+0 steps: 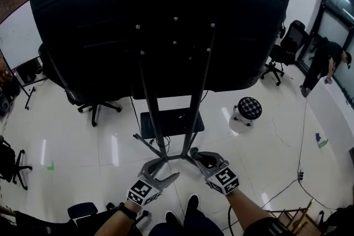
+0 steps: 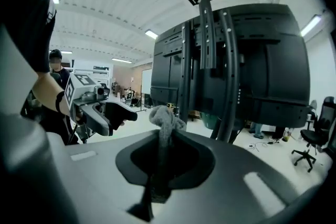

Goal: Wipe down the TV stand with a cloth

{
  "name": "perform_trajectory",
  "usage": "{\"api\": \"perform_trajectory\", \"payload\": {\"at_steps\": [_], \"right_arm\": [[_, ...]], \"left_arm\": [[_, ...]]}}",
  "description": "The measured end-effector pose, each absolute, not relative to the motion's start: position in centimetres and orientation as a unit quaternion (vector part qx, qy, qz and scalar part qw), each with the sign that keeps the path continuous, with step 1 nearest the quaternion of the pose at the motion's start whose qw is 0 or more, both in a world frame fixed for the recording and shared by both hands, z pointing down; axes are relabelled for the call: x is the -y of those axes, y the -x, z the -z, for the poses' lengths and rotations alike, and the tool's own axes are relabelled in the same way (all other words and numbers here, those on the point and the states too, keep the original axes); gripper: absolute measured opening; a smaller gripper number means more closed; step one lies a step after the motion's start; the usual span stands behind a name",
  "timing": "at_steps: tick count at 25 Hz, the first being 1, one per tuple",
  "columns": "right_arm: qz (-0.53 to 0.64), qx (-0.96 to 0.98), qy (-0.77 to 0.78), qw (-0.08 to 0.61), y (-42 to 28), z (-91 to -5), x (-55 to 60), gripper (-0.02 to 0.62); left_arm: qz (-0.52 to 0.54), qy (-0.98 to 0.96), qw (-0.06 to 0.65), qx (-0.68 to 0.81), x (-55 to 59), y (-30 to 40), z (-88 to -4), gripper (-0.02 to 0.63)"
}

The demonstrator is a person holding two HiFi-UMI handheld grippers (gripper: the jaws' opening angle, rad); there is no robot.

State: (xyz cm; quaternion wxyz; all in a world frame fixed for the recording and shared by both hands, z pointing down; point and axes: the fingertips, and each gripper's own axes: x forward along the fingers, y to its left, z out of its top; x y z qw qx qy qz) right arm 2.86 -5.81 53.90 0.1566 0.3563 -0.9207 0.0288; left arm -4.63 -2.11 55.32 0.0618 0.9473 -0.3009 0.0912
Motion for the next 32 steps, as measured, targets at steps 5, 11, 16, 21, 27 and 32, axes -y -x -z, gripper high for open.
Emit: {"api": "perform_trajectory", "payload": {"at_steps": [5, 11, 16, 21, 27, 32], "right_arm": [[-0.040, 0.917, -0.376, 0.126, -3.4, -49.4, -0.2, 0.025], [-0.039, 0.923, -0.370, 0.098, -3.6, -47.1, -6.1, 0.023], [-0.072, 0.925, -0.366, 0.079, -4.5, -47.5, -8.6, 0.023], [-0.061, 0.929, -0.357, 0.071, -5.8, -46.1, -9.8, 0.022], [-0.058, 0.933, -0.348, 0.069, -6.7, -46.0, -10.2, 0.023], [-0.053, 0.938, -0.338, 0.065, -7.1, -45.7, -10.4, 0.023]], "left_arm": [[-0.073, -0.953, 0.052, 0.289, -3.1, 5.8, -50.6, 0.347], [-0.067, -0.952, 0.030, 0.296, -6.9, 7.2, -47.6, 0.341], [-0.055, -0.945, 0.023, 0.321, -8.7, 8.2, -46.9, 0.341], [-0.049, -0.938, 0.048, 0.340, -10.0, 7.8, -46.4, 0.341], [-0.047, -0.935, 0.033, 0.351, -10.5, 7.4, -45.5, 0.341], [-0.046, -0.933, 0.033, 0.356, -10.9, 6.9, -45.3, 0.341]]}}
